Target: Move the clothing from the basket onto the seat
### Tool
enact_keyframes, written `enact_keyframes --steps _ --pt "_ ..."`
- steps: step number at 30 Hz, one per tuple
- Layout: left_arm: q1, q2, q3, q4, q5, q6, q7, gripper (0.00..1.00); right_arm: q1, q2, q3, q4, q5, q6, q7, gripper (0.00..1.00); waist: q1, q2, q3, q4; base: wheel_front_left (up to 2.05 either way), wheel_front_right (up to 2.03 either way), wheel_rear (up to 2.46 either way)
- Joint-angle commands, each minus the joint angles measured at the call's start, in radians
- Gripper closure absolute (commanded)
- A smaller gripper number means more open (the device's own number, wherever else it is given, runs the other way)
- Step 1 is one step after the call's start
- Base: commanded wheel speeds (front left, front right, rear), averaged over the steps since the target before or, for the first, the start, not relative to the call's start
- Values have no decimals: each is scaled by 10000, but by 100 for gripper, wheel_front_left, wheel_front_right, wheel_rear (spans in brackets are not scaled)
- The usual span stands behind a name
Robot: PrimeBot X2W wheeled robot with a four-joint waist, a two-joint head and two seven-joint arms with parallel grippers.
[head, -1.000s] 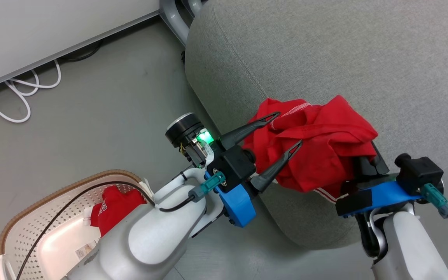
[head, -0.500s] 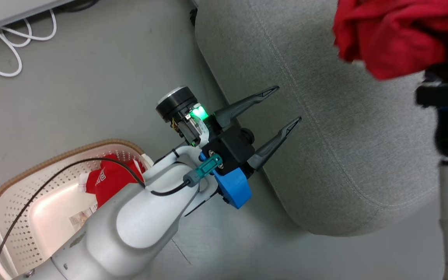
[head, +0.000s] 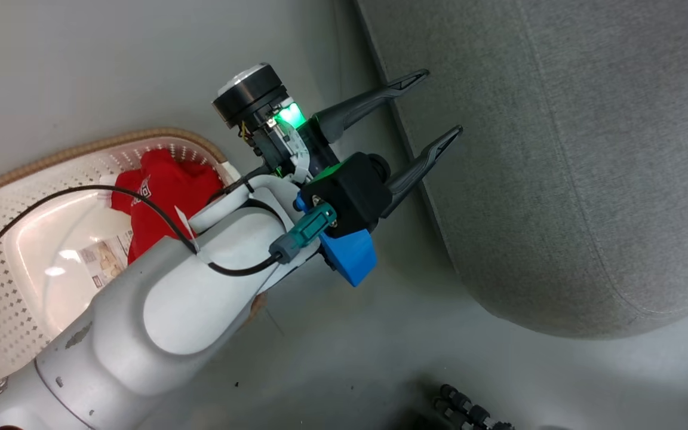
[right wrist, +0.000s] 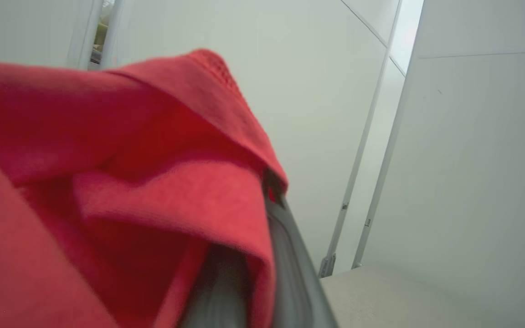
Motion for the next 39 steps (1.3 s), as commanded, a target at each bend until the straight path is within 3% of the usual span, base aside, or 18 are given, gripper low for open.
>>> enact_keyframes --steps 1,5,17,25,26,27,33,39 --pt "-138 122 10 -111 49 -29 73 0 -258 -175 -136 286 42 -10 -7 100 -1 0 596 95 0 0 0" --pt "-233 292 -24 -303 76 -24 185 0 -365 -146 -445 1038 -118 -10 -9 100 -1 0 948 87 0 0 0" --pt "-142 446 -199 -601 13 78 349 0 496 1100 -597 2832 -826 -10 -7 100 -1 0 1243 132 0 0 0" --pt "-162 531 -233 -576 -79 109 325 0 745 1267 -291 3860 -741 -10 -7 100 -1 0 1194 220 0 0 0" --pt "-169 521 -232 -570 -85 130 301 0 774 1231 -272 3918 -705 -10 -7 70 -1 0 1152 231 0 0 0" --pt "-163 496 -238 -565 -94 158 274 0 832 1192 -268 3945 -680 -10 -7 0 -1 0 1098 249 0 0 0" --pt "-21 363 -233 -390 -192 261 -17 0 1410 1066 -53 3687 -615 -10 -7 0 -1 0 649 312 0 0 0" --pt "464 106 -144 95 -495 492 -663 0 3075 1144 210 2985 -818 -10 -7 0 -1 0 -584 436 0 0 0"
